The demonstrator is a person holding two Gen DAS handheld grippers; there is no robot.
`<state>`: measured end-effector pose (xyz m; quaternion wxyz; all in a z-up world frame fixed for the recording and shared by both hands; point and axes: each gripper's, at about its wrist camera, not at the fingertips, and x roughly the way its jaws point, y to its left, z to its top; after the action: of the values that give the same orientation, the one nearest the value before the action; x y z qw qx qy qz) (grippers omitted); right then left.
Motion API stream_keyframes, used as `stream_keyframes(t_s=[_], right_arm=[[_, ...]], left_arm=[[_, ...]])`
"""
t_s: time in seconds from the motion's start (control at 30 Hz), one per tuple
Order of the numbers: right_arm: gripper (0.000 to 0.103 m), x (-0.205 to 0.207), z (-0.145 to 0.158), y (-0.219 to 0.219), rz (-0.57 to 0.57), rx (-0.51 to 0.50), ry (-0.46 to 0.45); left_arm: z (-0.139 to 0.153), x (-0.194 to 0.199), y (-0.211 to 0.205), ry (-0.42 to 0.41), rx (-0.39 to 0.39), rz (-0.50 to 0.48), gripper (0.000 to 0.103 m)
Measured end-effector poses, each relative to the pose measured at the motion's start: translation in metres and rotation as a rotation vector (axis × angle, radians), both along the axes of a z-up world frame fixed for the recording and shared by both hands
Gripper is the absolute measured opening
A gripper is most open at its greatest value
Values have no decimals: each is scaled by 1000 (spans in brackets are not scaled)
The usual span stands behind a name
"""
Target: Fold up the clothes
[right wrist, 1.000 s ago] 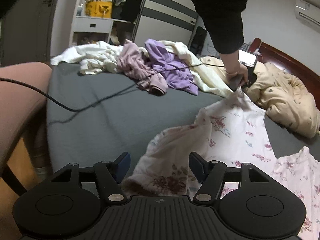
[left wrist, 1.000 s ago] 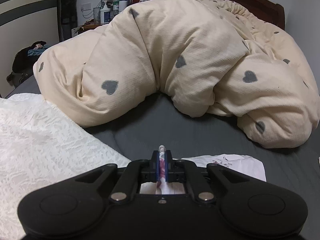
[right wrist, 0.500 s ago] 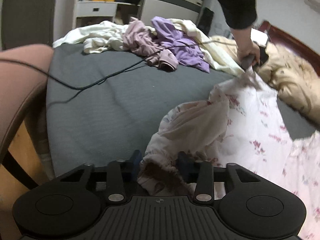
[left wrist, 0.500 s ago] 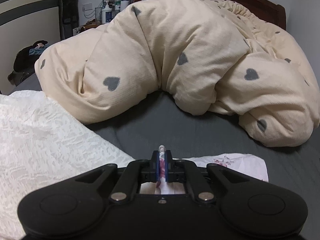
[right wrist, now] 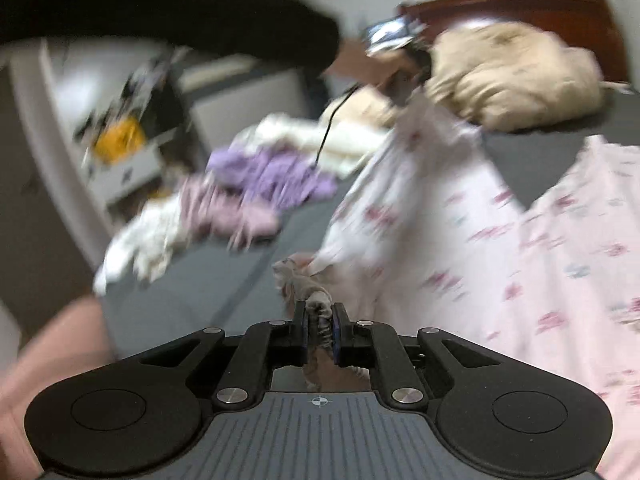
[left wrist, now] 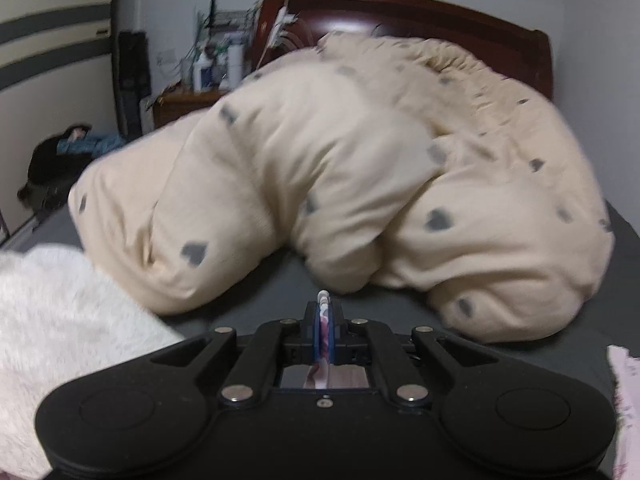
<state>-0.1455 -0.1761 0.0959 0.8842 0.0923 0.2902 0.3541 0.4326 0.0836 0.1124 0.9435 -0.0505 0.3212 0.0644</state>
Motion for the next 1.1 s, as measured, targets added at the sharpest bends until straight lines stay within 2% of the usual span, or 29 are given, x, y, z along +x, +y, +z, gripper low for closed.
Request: stream_keyframes(t_s=[0.1, 0.27, 0.5, 0.6, 0.9, 1.1], right_arm=[[11, -2, 15, -28, -81, 101, 10], [11, -17, 25, -73, -203, 227, 20], [11, -44, 5, -144, -431, 363, 148], [11, -54, -1, -162, -493, 345, 179], [11, -62, -22, -211, -625, 388, 347], [11, -63, -31, -227, -609, 405, 394]], left_arm=[[24, 1, -25, -25, 9, -21, 4], [59, 7, -91, -58, 32, -89, 4], [76, 18, -203, -60, 56, -198, 4], [68, 21, -262, -50, 61, -262, 4], [-5, 28, -418, 47, 131, -419, 4], [-59, 37, -463, 109, 163, -444, 4]])
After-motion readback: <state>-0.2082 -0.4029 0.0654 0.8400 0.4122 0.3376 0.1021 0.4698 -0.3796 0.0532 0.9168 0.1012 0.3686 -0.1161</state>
